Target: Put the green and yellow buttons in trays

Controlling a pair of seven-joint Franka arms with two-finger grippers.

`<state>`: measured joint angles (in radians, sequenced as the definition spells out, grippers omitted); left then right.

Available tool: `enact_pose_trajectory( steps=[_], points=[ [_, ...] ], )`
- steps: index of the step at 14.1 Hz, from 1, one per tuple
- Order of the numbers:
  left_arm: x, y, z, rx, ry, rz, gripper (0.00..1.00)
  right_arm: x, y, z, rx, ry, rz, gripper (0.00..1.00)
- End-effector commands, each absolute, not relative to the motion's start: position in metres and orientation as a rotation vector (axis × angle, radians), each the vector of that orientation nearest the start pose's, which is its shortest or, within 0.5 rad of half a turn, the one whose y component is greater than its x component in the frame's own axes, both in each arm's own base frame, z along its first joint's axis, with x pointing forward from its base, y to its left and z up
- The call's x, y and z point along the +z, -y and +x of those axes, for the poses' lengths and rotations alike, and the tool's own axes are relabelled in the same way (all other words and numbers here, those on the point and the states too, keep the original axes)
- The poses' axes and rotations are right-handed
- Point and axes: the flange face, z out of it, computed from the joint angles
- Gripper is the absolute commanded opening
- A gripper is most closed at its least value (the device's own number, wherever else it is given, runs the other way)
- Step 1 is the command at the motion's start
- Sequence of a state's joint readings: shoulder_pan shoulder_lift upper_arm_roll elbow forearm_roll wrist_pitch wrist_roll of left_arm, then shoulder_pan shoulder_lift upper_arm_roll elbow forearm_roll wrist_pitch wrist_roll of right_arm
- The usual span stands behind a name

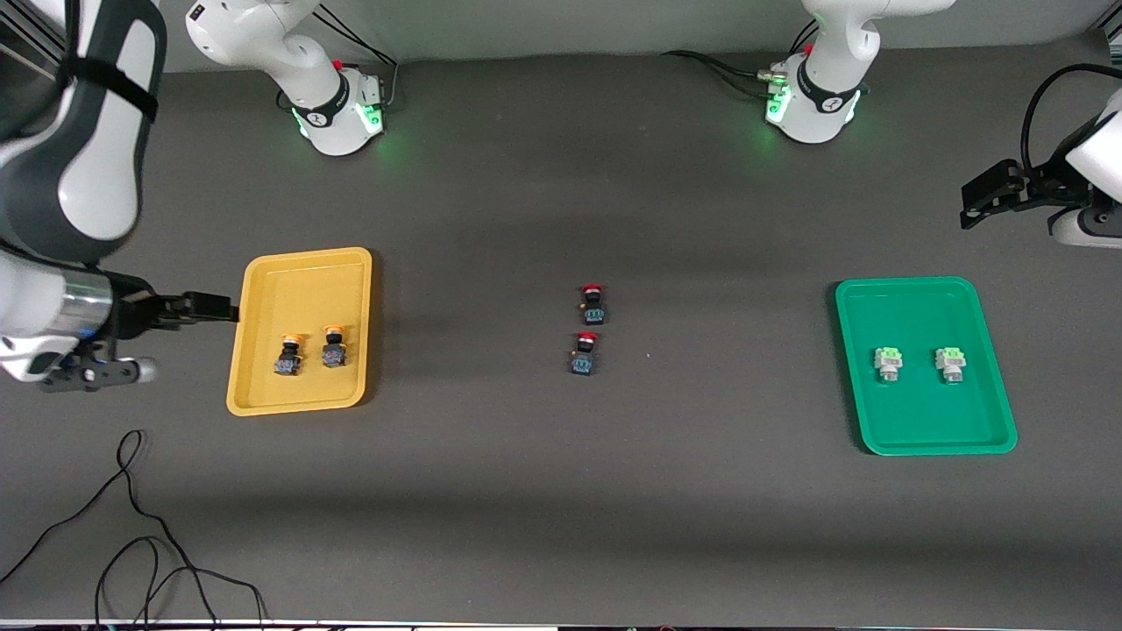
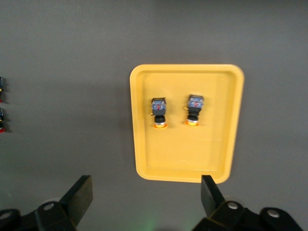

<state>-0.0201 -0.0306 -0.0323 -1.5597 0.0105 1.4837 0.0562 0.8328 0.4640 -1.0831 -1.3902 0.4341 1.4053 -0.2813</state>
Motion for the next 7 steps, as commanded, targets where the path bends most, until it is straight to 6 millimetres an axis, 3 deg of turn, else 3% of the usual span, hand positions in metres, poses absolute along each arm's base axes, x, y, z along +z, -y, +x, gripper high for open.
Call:
enact_pose_trajectory(
  steps=[1, 3, 7],
  points=[
    [0.645, 0.028, 0.524, 0.082, -0.157, -3.138, 1.0, 0.593, -0.02, 0.611, 0.291, 0.07, -3.113, 1.0],
    [0.646, 0.028, 0.524, 0.08, -0.157, -3.138, 1.0, 0.628, -0.026, 0.605, 0.222, 0.097, -3.126, 1.0],
    [0.648, 0.028, 0.524, 0.072, -0.157, -3.138, 1.0, 0.625, -0.043, 0.606, 0.229, 0.089, -3.135, 1.0]
  ],
)
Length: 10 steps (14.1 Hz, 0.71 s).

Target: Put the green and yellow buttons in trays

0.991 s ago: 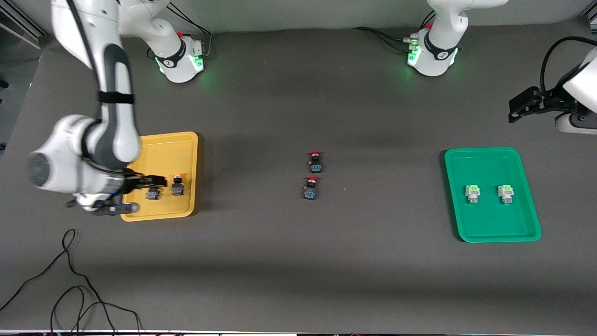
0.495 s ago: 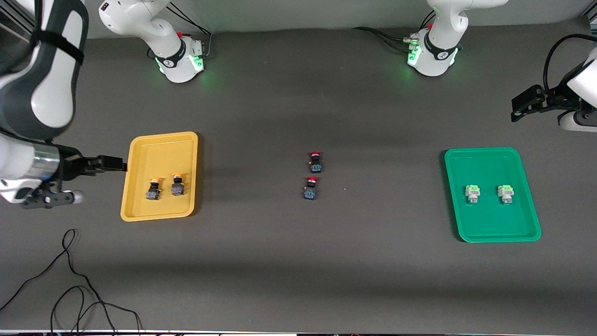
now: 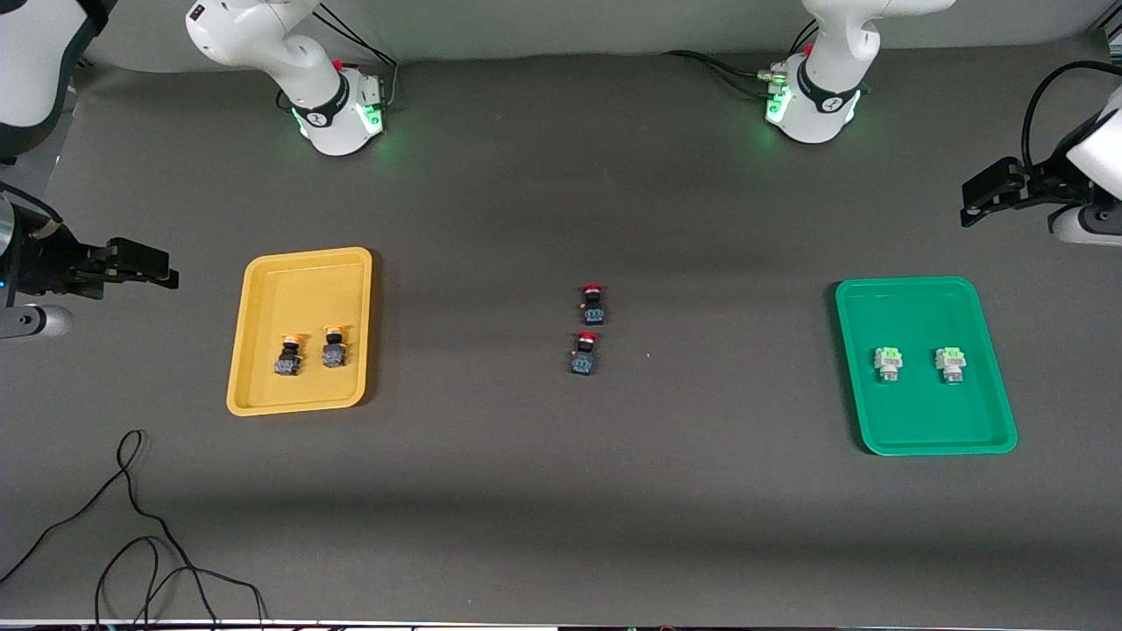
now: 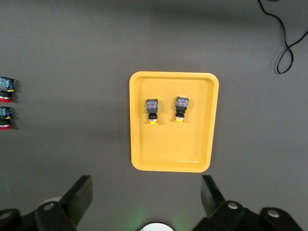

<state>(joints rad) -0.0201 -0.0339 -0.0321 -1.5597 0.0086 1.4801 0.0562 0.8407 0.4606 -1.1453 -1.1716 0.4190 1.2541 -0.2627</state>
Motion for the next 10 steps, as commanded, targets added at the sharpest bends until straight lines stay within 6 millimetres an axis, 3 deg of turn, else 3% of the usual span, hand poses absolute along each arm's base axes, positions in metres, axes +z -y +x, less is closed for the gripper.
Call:
enact_pose_trajectory(
  steps=[1, 6, 9, 10],
  points=[
    [0.648, 0.028, 0.524, 0.072, -0.155, -3.139, 1.0, 0.625, -0.042, 0.606, 0.228, 0.09, -3.136, 1.0],
    [0.648, 0.024, 0.524, 0.082, -0.159, -3.139, 1.0, 0.623, -0.04, 0.606, 0.238, 0.089, -3.132, 1.0],
    [0.65, 0.027, 0.523, 0.08, -0.169, -3.137, 1.0, 0.609, -0.036, 0.615, 0.284, 0.054, -3.116, 1.0],
    [0.65, 0.029, 0.523, 0.077, -0.178, -3.133, 1.0, 0.614, -0.036, 0.612, 0.285, 0.045, -3.13, 1.0]
  ],
)
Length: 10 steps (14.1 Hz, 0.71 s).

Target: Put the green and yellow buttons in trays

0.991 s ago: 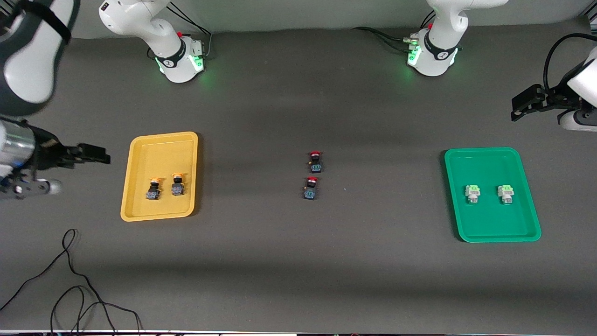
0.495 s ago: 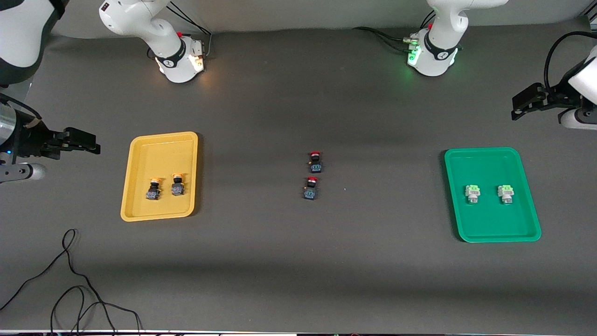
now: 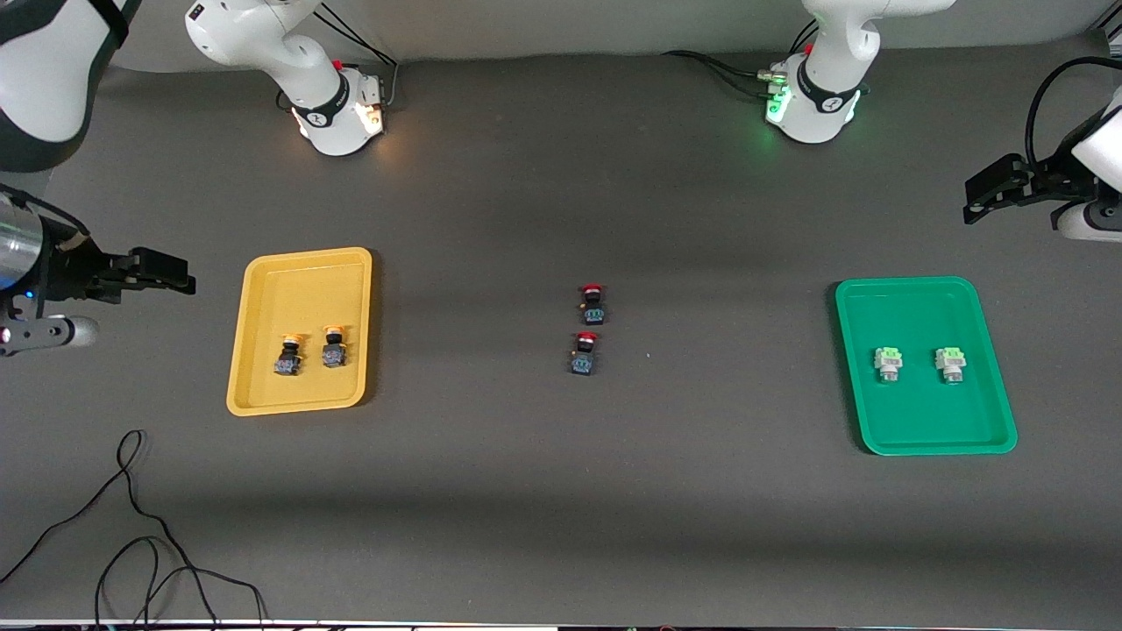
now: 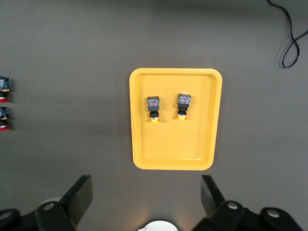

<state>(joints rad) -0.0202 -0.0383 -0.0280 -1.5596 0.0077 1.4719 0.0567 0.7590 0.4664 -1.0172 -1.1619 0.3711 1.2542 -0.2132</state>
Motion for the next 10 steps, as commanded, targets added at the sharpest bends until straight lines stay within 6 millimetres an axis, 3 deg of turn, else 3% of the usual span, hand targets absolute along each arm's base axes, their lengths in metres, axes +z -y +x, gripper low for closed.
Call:
enact_pose_trajectory(
  steps=[1, 6, 10],
  points=[
    [0.652, 0.031, 0.524, 0.072, -0.182, -3.131, 1.0, 0.615, -0.039, 0.611, 0.294, 0.05, -3.129, 1.0],
    [0.649, 0.03, 0.528, 0.079, -0.176, -3.124, 1.0, 0.618, -0.054, 0.6, 0.309, 0.077, -3.169, 1.0],
    [0.644, 0.031, 0.528, 0.089, -0.176, -3.125, 1.0, 0.61, -0.043, 0.558, 0.138, 0.067, -3.146, 1.0]
  ],
)
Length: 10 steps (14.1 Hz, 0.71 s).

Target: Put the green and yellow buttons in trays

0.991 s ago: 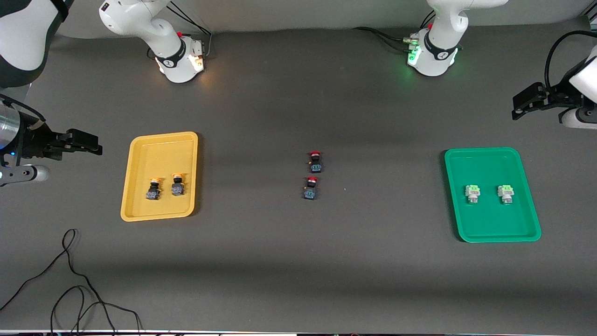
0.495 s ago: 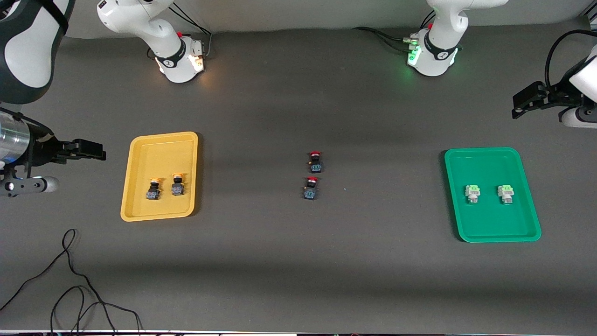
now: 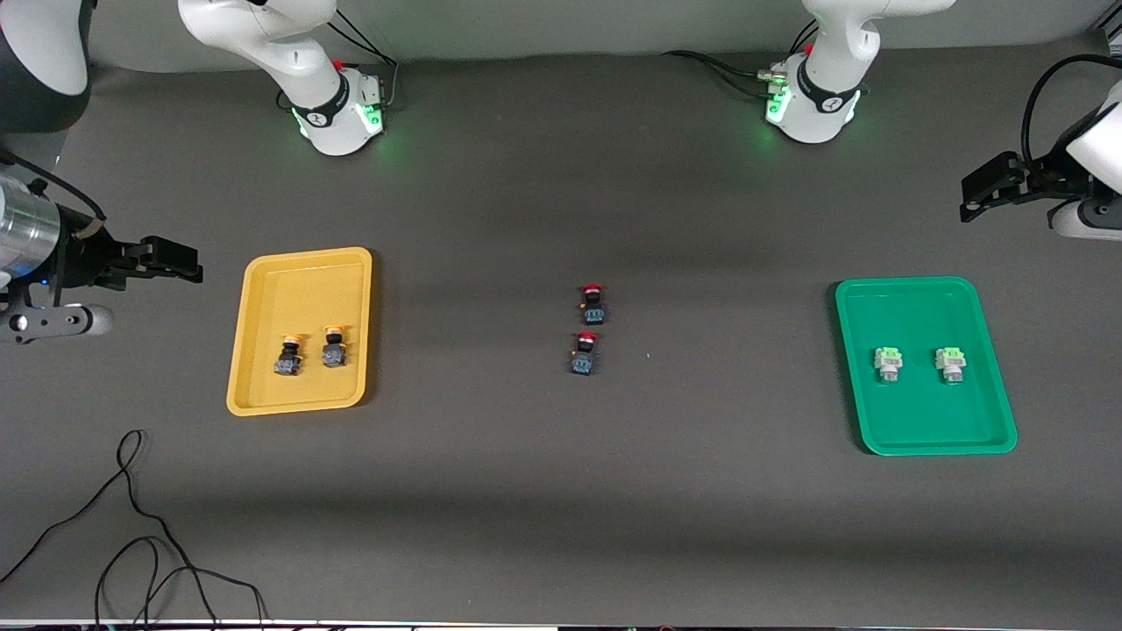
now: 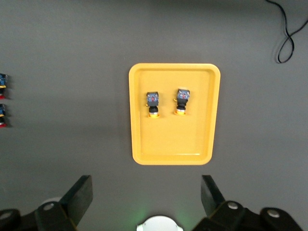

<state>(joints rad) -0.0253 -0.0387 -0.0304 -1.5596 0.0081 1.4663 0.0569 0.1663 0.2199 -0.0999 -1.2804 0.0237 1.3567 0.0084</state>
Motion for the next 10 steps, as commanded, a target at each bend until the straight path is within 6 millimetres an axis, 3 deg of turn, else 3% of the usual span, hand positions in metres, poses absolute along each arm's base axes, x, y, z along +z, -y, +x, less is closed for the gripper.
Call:
enact_pose_trajectory(
  steps=[1, 4, 5, 10],
  points=[
    [0.644, 0.03, 0.529, 0.079, -0.175, -3.129, 1.0, 0.605, -0.043, 0.548, 0.087, 0.075, -3.149, 1.0],
    [0.64, 0.03, 0.53, 0.082, -0.173, -3.136, 1.0, 0.606, -0.042, 0.53, -0.024, 0.071, -3.143, 1.0],
    [0.639, 0.029, 0.531, 0.077, -0.171, -3.137, 1.0, 0.608, -0.032, 0.53, -0.029, 0.039, -3.14, 1.0],
    [0.637, 0.028, 0.532, 0.084, -0.171, -3.133, 1.0, 0.616, -0.031, 0.534, -0.108, 0.02, -3.111, 1.0]
  ],
)
